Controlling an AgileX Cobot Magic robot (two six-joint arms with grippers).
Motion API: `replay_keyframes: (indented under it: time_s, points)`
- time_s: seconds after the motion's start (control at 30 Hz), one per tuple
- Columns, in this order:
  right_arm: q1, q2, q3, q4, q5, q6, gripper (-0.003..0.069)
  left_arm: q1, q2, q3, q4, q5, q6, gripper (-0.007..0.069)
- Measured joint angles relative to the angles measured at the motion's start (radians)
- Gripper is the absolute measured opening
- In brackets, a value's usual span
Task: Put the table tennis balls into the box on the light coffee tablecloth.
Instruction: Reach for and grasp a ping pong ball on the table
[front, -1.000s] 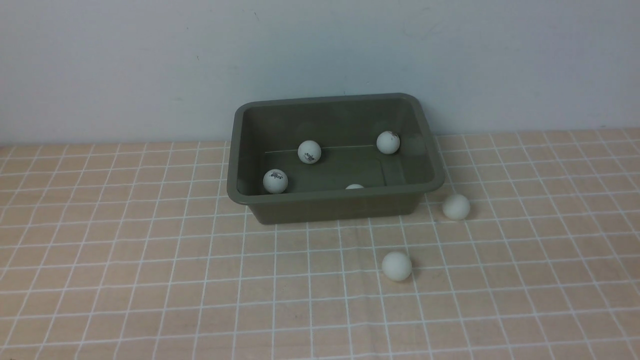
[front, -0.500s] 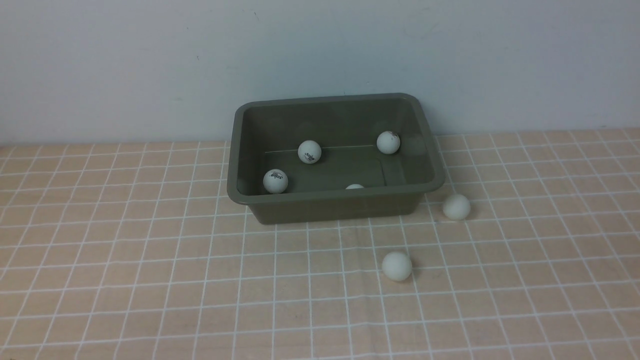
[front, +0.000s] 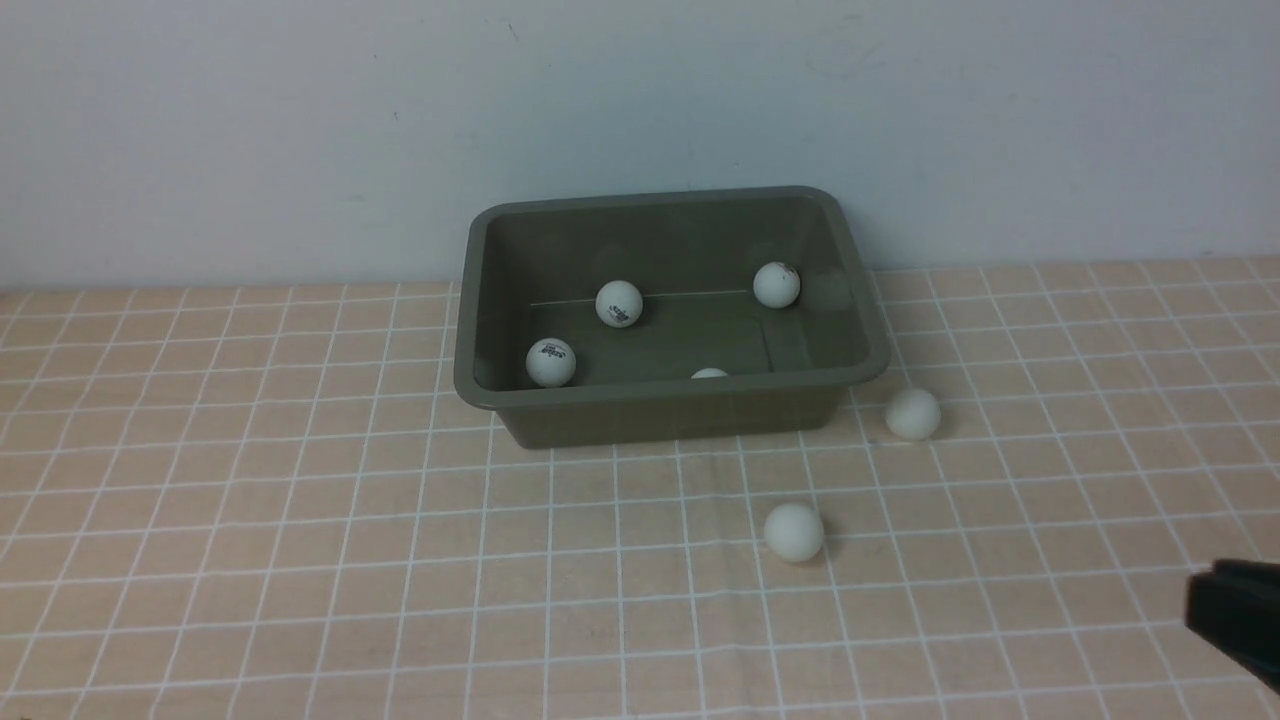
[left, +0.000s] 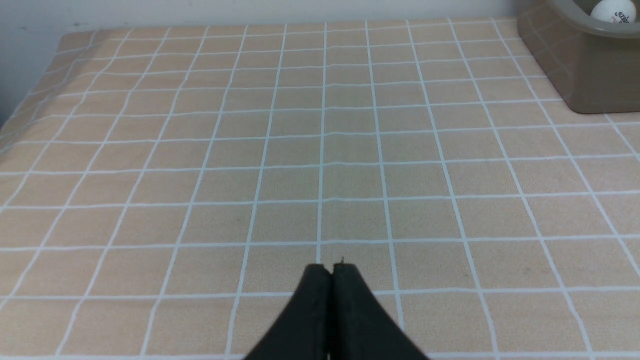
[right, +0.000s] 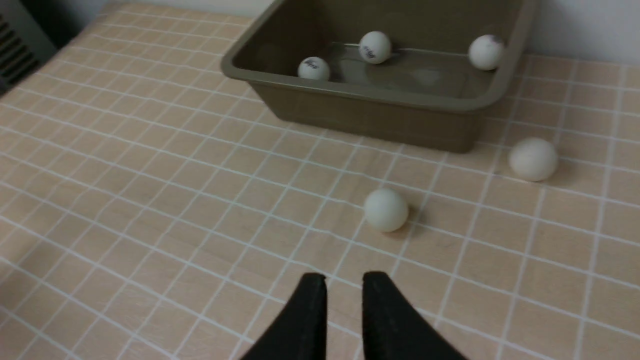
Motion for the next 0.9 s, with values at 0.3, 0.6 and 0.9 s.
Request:
replay_keyframes:
  time_s: [0.3,0.6,0.9]
  points:
    - [0.0,0.349,-0.003,0.138,-0.114,-0.311,0.0451,0.0,0.0,0.0,0.0,0.0,0.0,-0.0069]
    - [0.0,0.588,-0.15,0.154,-0.104,-0.413,0.0498,0.0,0.0,0.0,0.0,-0.001,0.0,-0.0069]
    - [0.0,0.665,-0.389,0.162,0.205,-0.479,0.0453,0.0,0.0,0.0,0.0,-0.001,0.0,-0.0069]
